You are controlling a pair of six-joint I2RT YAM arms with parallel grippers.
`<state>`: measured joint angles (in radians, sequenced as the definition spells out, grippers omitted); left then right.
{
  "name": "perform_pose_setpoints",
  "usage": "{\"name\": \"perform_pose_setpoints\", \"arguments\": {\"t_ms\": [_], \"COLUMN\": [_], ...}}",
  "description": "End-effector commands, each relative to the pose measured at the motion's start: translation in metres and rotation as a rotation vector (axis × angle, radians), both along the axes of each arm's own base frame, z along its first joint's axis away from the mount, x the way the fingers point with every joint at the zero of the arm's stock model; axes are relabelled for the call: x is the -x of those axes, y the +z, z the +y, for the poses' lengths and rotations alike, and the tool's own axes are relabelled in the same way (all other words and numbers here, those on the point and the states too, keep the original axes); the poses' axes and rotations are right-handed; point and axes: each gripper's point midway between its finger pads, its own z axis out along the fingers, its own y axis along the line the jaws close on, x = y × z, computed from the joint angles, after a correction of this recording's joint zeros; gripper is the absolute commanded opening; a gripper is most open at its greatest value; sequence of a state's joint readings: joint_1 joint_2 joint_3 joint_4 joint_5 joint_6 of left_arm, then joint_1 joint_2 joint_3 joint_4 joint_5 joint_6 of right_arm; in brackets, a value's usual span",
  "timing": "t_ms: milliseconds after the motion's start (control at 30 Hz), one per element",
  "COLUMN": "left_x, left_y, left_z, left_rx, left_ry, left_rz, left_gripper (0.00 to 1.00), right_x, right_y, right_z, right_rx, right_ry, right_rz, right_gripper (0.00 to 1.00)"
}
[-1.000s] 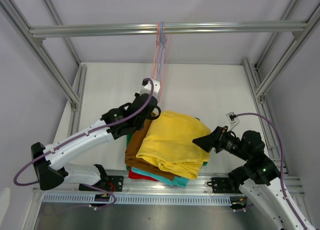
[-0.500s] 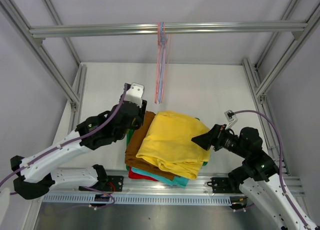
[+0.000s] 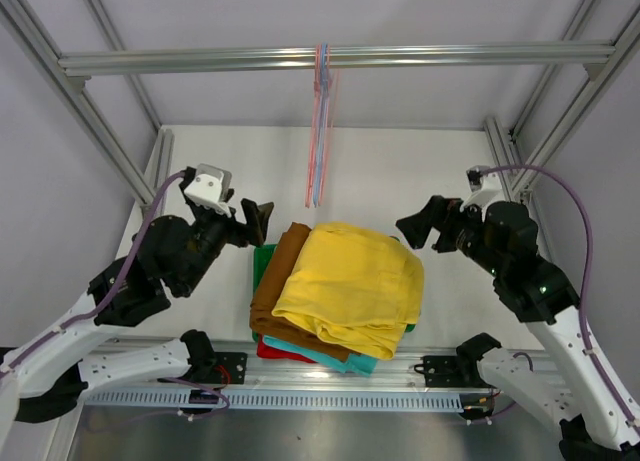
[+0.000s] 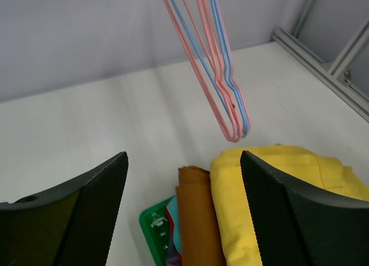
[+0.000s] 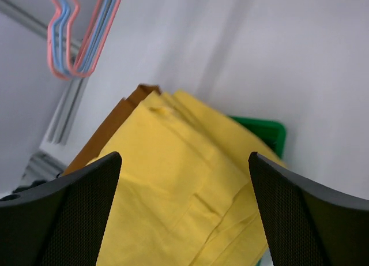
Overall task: Remove the trousers from the hanger
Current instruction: Reset both arms
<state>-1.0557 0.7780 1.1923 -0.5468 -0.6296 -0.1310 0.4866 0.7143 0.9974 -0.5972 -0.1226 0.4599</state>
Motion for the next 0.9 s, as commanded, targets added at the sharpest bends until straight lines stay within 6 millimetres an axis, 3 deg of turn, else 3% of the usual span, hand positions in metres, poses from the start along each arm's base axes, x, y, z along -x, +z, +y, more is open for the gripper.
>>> {"name": "perform_pose_setpoints", "arguments": {"t_ms": [0,33,100,133,233,267,333,367,500,567,700,867], "left_x": [-0.017,-0.02,-0.02,-0.019,-0.015,-0.011,-0.006,-0.002,0.004,0.006,0.007,0.01], "left_y": [0.036,0.044,0.053,0.056,0.054,0.043,0.048,0.033,0.019,0.02,0.01,0.009], "left_z": [0.024,0.037,0.048,0.062,0.077,0.08,0.092,0.096,0.105,0.108,0.112,0.113], "left_rx": [-0.027,0.001,0.063,0.094,0.164,0.174,0.229,0.235,0.286,0.308,0.329,0.342], "left_ry": [0.126,0.16,0.178,0.205,0.234,0.223,0.245,0.251,0.265,0.27,0.282,0.28], "left_rz": [-0.153,-0.173,-0.192,-0.203,-0.209,-0.214,-0.259,-0.262,-0.293,-0.318,-0.319,-0.321], "left_gripper": [0.85,0.86,0.88,0.88,0.9,0.9,0.91,0.92,0.93,0.93,0.94,0.94], "right_x": [-0.03,-0.035,-0.049,-0.052,-0.065,-0.067,-0.072,-0.073,-0.075,-0.074,-0.07,-0.063], "right_y": [0.016,0.031,0.032,0.041,0.037,0.046,0.051,0.057,0.064,0.064,0.048,0.048], "right_z": [-0.034,-0.039,-0.056,-0.061,-0.077,-0.08,-0.083,-0.083,-0.083,-0.083,-0.08,-0.092], "right_rx": [0.183,0.19,0.263,0.271,0.338,0.335,0.352,0.35,0.379,0.413,0.469,0.447], "right_ry": [-0.165,-0.197,-0.296,-0.332,-0.446,-0.467,-0.486,-0.487,-0.475,-0.478,-0.486,-0.564], "right_rz": [-0.071,-0.103,-0.096,-0.105,-0.051,-0.061,-0.073,-0.086,-0.117,-0.137,-0.147,-0.153], "right_gripper": [0.96,0.97,0.98,0.99,0.99,0.99,0.99,1.0,1.0,0.99,0.99,0.99]}}
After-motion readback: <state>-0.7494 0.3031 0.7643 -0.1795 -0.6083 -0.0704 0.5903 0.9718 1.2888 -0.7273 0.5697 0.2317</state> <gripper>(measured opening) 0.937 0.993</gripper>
